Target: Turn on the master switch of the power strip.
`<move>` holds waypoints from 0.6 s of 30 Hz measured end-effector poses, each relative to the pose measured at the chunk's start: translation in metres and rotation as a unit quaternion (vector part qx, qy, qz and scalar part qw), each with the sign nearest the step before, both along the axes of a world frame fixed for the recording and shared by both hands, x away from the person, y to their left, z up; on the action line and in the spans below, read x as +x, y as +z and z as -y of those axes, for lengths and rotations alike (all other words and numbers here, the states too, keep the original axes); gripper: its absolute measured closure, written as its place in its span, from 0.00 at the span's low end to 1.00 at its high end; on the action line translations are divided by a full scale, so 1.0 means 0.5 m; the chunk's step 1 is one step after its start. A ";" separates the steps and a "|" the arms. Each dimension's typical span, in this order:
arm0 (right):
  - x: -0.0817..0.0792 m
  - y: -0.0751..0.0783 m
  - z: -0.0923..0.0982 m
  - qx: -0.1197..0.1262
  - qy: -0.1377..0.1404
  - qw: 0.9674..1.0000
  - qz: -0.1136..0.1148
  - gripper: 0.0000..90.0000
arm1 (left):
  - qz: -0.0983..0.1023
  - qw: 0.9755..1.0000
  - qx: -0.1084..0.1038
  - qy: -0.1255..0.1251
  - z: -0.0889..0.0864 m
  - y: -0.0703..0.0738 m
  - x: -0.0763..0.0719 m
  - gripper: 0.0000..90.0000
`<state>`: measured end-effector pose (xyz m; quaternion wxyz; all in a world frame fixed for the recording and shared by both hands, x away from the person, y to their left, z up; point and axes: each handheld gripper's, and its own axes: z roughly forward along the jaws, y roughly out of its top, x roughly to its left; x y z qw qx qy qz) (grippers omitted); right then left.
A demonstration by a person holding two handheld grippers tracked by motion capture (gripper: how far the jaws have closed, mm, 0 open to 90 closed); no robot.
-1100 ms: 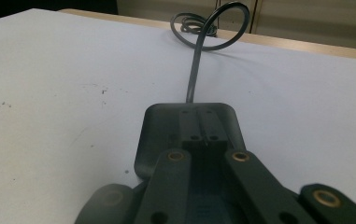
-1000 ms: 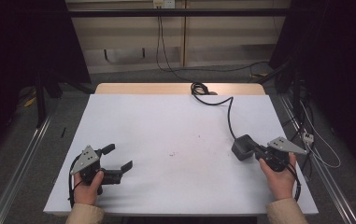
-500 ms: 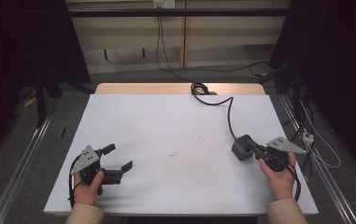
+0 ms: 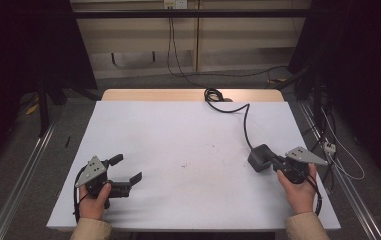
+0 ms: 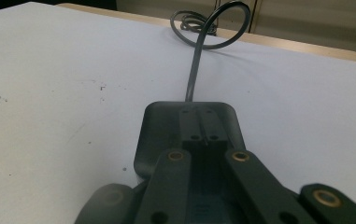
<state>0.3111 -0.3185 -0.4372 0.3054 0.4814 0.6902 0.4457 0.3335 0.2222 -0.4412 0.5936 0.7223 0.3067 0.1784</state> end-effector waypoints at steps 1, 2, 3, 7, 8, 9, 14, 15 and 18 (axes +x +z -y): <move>0.000 0.000 0.000 0.000 0.000 1.000 -0.001 1.00 | 0.000 1.000 0.000 -0.001 0.000 0.000 0.000 0.04; 0.000 0.000 0.000 -0.001 0.000 1.000 -0.001 1.00 | 0.000 1.000 0.000 0.000 0.000 0.000 0.000 0.04; 0.000 0.000 0.000 -0.001 0.000 1.000 0.000 1.00 | 0.000 1.000 -0.001 0.000 0.000 0.000 0.000 0.04; 0.000 0.000 0.001 0.001 0.002 1.000 0.000 1.00 | -0.002 1.000 0.000 -0.001 0.000 -0.001 0.000 0.04; 0.000 0.000 0.001 0.001 0.002 1.000 0.000 1.00 | -0.002 1.000 -0.001 -0.001 0.000 -0.001 0.000 0.04; 0.000 0.000 0.001 0.001 0.001 1.000 0.000 1.00 | -0.002 1.000 -0.001 -0.001 0.000 -0.001 0.000 0.04; 0.000 0.000 0.001 0.002 0.000 1.000 -0.001 1.00 | -0.002 1.000 -0.001 -0.001 0.001 -0.001 0.000 0.04; 0.001 0.000 0.001 0.003 0.001 1.000 -0.001 1.00 | -0.002 1.000 -0.001 -0.001 0.001 -0.001 0.000 0.04; 0.001 0.000 0.001 0.002 0.000 1.000 -0.002 1.00 | -0.002 1.000 -0.002 -0.001 0.001 -0.002 0.000 0.04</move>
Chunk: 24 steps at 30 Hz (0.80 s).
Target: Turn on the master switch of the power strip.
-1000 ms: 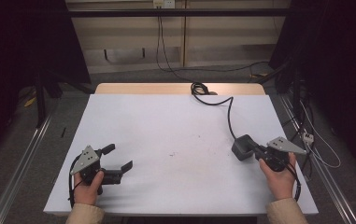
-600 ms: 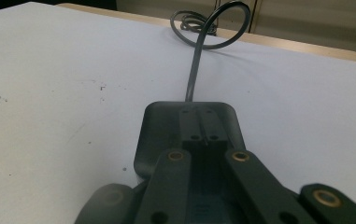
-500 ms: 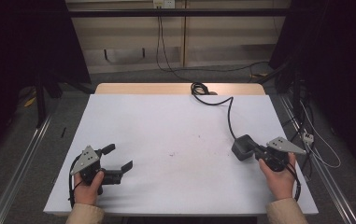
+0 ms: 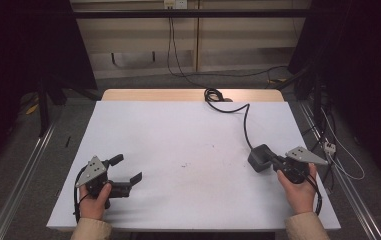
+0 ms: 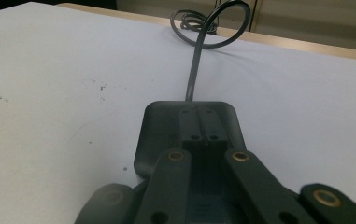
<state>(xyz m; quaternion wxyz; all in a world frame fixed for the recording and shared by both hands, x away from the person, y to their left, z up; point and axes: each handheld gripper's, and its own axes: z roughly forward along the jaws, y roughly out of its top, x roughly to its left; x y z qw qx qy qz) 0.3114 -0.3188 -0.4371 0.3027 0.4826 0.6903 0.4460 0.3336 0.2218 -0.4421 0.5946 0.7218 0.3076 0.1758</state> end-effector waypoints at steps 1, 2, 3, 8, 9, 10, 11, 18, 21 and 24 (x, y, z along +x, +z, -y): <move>0.000 0.001 -0.001 -0.001 -0.001 1.000 -0.001 1.00 | 0.000 1.000 0.000 0.000 0.000 0.000 0.000 0.04; 0.000 0.001 -0.001 -0.001 0.000 1.000 -0.001 1.00 | 0.000 1.000 0.000 0.000 0.000 0.000 0.000 0.04; 0.000 0.001 0.000 -0.001 0.000 1.000 -0.001 1.00 | -0.001 1.000 0.001 0.001 0.000 0.000 0.000 0.04; 0.000 0.001 -0.002 -0.004 -0.001 1.000 -0.002 1.00 | 0.000 1.000 -0.001 0.000 0.000 0.000 0.000 0.04; 0.000 0.001 -0.002 -0.004 -0.001 1.000 -0.002 1.00 | 0.000 1.000 0.000 0.000 0.000 0.000 0.000 0.04; 0.000 0.001 -0.002 -0.002 -0.002 1.000 -0.003 1.00 | -0.001 1.000 0.001 0.000 0.000 0.000 0.000 0.04; 0.000 0.001 -0.001 0.000 -0.002 1.000 -0.004 1.00 | -0.001 1.000 -0.001 0.000 0.000 0.000 0.000 0.04; 0.000 0.000 -0.003 -0.007 -0.002 1.000 -0.003 1.00 | 0.001 1.000 -0.003 0.001 -0.002 0.000 0.000 0.04; 0.000 0.000 -0.002 -0.005 -0.002 1.000 -0.003 1.00 | 0.001 1.000 -0.002 0.000 -0.001 0.001 0.000 0.04; -0.001 -0.001 -0.002 0.000 -0.003 1.000 -0.003 1.00 | 0.001 1.000 -0.002 0.000 -0.001 0.001 0.000 0.04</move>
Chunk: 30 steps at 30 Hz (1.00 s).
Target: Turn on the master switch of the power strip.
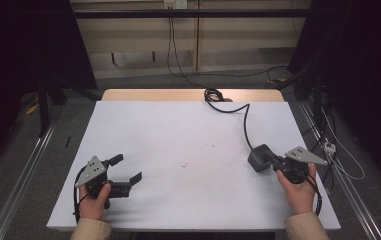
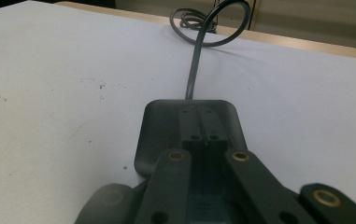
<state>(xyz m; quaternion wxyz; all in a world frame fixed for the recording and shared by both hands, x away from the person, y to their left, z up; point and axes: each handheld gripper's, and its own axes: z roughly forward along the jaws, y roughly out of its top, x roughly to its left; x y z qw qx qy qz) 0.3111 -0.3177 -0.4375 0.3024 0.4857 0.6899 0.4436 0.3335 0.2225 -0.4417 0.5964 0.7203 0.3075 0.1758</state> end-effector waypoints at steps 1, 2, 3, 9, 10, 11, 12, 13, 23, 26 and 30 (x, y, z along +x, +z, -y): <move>0.000 0.000 0.000 0.000 0.000 1.000 0.000 1.00 | 0.000 1.000 0.000 0.001 0.000 0.000 0.000 0.04; 0.000 0.000 -0.001 0.000 -0.001 1.000 -0.001 1.00 | 0.000 1.000 0.000 0.000 -0.001 0.000 0.000 0.04; -0.001 0.000 -0.001 0.000 -0.001 1.000 0.000 1.00 | 0.000 1.000 0.001 0.000 -0.001 0.000 0.000 0.04; -0.001 -0.002 0.002 0.011 -0.003 1.000 0.001 1.00 | 0.000 1.000 0.002 -0.001 0.000 -0.001 0.001 0.04; -0.001 -0.002 0.001 0.010 -0.003 1.000 0.002 1.00 | 0.000 1.000 0.003 -0.001 0.000 -0.001 0.001 0.04; -0.001 -0.001 0.001 0.009 -0.004 1.000 0.000 1.00 | 0.000 1.000 0.002 -0.001 0.000 -0.001 0.001 0.04; 0.000 0.000 0.001 0.010 -0.004 1.000 -0.002 1.00 | 0.001 1.000 0.003 -0.001 0.000 -0.001 0.001 0.04; 0.000 0.000 0.002 0.015 -0.005 1.000 -0.002 1.00 | 0.000 1.000 0.002 -0.001 -0.001 -0.001 0.001 0.04; -0.001 -0.002 0.006 0.031 -0.003 1.000 0.003 1.00 | -0.005 1.000 0.002 -0.001 -0.003 -0.002 0.001 0.04; -0.001 -0.001 0.003 0.025 -0.002 1.000 0.003 1.00 | -0.004 1.000 0.001 0.000 -0.004 -0.002 0.001 0.04; -0.001 0.000 0.003 0.020 -0.001 1.000 0.004 1.00 | -0.003 1.000 0.002 0.000 -0.004 -0.001 0.001 0.04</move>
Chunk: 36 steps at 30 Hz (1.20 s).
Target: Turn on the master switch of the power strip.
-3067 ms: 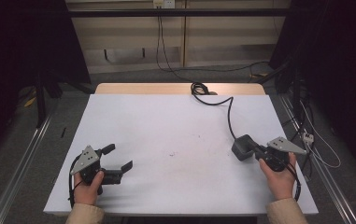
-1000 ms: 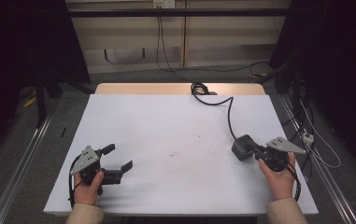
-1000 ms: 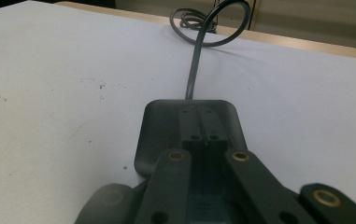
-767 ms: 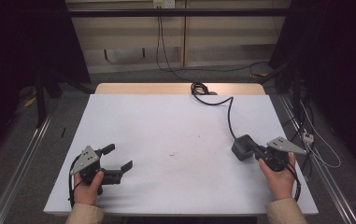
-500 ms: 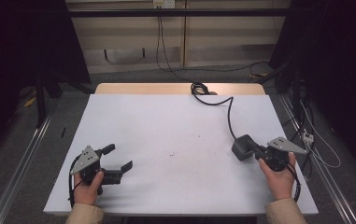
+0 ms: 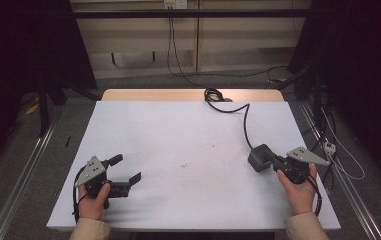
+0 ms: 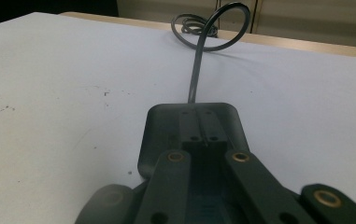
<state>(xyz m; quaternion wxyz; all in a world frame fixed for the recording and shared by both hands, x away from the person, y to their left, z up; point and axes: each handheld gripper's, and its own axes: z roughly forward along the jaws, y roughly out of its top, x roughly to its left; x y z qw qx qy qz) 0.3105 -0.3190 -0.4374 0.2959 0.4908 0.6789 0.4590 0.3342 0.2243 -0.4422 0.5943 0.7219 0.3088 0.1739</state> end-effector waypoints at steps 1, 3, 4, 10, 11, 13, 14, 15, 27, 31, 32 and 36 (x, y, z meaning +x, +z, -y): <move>0.000 0.000 0.000 -0.001 0.000 1.000 0.000 1.00 | 0.000 1.000 0.000 0.001 0.000 0.000 0.000 0.04; 0.000 0.001 0.000 -0.001 -0.002 1.000 0.003 1.00 | 0.000 1.000 0.000 -0.001 0.000 0.000 0.000 0.04; 0.000 0.001 0.001 0.001 0.000 1.000 0.008 1.00 | 0.001 1.000 0.000 -0.001 0.000 0.000 0.000 0.04; 0.001 0.008 -0.003 0.011 -0.001 1.000 0.014 0.86 | 0.001 1.000 0.001 0.001 -0.003 0.000 -0.001 0.04; 0.001 0.008 -0.004 0.013 0.002 1.000 0.015 0.86 | 0.001 1.000 0.001 0.001 -0.003 0.000 -0.002 0.04; 0.002 0.009 -0.008 0.014 0.006 1.000 0.013 0.82 | 0.001 1.000 0.001 0.001 -0.004 0.001 -0.002 0.04; 0.002 0.010 -0.009 0.013 0.006 1.000 0.012 0.79 | 0.001 1.000 0.000 0.002 -0.004 0.001 -0.002 0.04; 0.003 0.010 -0.011 0.017 0.006 1.000 0.009 0.78 | 0.001 1.000 -0.001 0.002 -0.004 0.001 -0.002 0.04; 0.005 0.011 -0.014 0.018 0.008 1.000 0.010 0.56 | 0.002 1.000 0.000 0.002 -0.005 0.001 -0.002 0.04; 0.005 0.012 -0.020 0.020 0.011 1.000 0.004 0.49 | 0.003 1.000 -0.001 0.003 -0.005 0.002 -0.004 0.04; 0.005 0.012 -0.021 0.021 0.013 1.000 0.004 0.48 | 0.003 1.000 -0.002 0.003 -0.005 0.002 -0.003 0.04; 0.003 0.011 -0.025 0.030 0.019 0.999 0.002 0.40 | 0.002 1.000 0.000 0.000 -0.002 0.002 -0.002 0.04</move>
